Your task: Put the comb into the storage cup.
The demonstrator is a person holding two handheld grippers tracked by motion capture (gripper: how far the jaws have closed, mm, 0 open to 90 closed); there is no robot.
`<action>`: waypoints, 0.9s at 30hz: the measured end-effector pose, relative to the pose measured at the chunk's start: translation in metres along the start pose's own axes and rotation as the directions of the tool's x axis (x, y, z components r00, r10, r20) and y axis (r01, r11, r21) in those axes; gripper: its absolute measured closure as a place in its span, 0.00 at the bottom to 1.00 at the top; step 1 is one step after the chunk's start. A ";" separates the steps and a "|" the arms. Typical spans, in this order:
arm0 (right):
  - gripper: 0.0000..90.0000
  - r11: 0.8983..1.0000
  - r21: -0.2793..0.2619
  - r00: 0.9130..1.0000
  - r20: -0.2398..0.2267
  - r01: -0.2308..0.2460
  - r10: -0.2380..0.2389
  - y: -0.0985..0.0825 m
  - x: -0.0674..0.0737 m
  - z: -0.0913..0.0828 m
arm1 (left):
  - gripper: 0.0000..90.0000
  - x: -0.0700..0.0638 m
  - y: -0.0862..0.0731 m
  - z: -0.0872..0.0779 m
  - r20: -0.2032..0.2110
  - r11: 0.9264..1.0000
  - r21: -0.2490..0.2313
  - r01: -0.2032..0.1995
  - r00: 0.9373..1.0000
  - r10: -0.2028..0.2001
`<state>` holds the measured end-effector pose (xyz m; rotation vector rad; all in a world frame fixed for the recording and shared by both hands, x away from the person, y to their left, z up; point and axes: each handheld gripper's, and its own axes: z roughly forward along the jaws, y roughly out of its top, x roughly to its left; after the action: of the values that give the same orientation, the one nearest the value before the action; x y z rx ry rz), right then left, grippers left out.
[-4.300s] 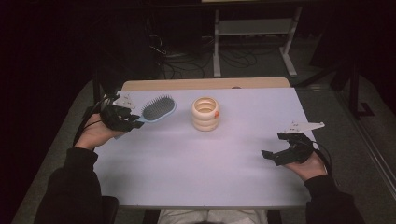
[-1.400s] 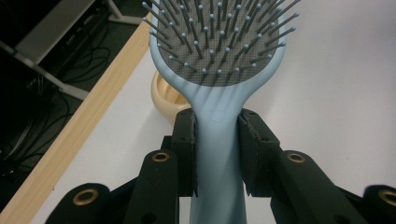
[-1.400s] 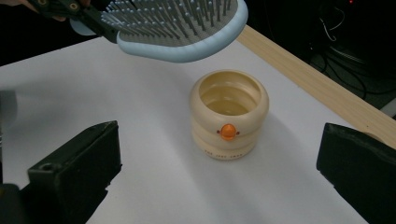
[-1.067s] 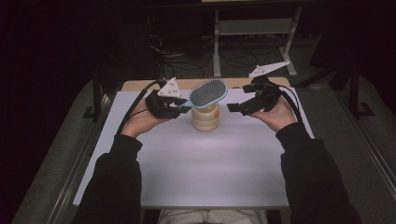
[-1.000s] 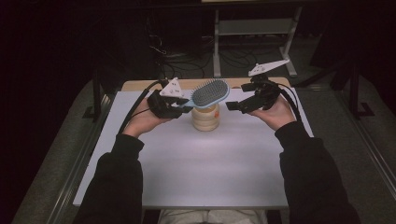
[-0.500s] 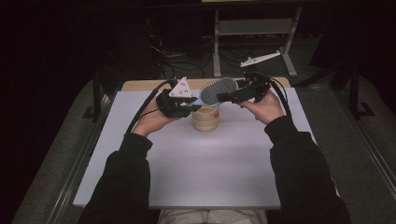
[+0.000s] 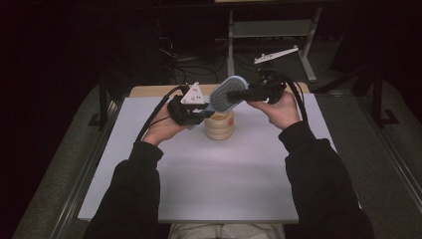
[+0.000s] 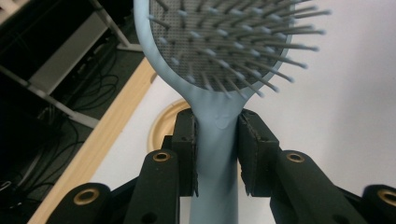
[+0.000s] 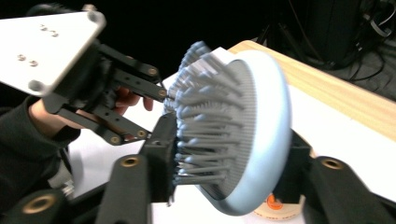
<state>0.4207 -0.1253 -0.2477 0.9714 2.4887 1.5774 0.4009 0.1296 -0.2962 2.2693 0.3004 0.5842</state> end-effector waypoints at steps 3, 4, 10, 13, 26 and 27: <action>0.62 0.999 0.023 0.999 0.026 0.046 -0.047 0.005 0.010 0.000 | 0.78 0.000 -0.003 0.002 0.027 0.999 -0.027 0.032 0.999 -0.032; 0.62 0.998 0.026 0.998 0.027 0.052 -0.053 0.007 0.011 0.000 | 0.78 0.001 -0.004 0.001 0.043 0.998 -0.042 0.049 0.998 -0.048; 0.62 0.994 0.018 0.994 0.023 0.104 -0.104 0.015 0.019 -0.003 | 0.61 0.009 -0.009 -0.008 0.077 0.983 -0.125 0.135 0.989 -0.126; 0.62 0.993 0.009 0.992 0.027 0.121 -0.122 0.019 0.023 -0.005 | 0.46 0.011 -0.011 -0.012 0.089 0.975 -0.153 0.164 0.984 -0.151; 0.62 0.990 0.002 0.988 0.066 0.141 -0.141 0.034 0.025 -0.010 | 0.11 0.019 -0.028 -0.028 0.164 0.943 -0.226 0.242 0.964 -0.209; 0.62 0.990 -0.003 0.988 0.069 0.141 -0.140 0.035 0.025 -0.012 | 0.05 0.019 -0.029 -0.030 0.160 0.940 -0.232 0.250 0.963 -0.217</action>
<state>0.4138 -0.1118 -0.2060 0.8145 2.4431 1.4853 0.4018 0.1751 -0.2926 1.9812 0.4005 0.3257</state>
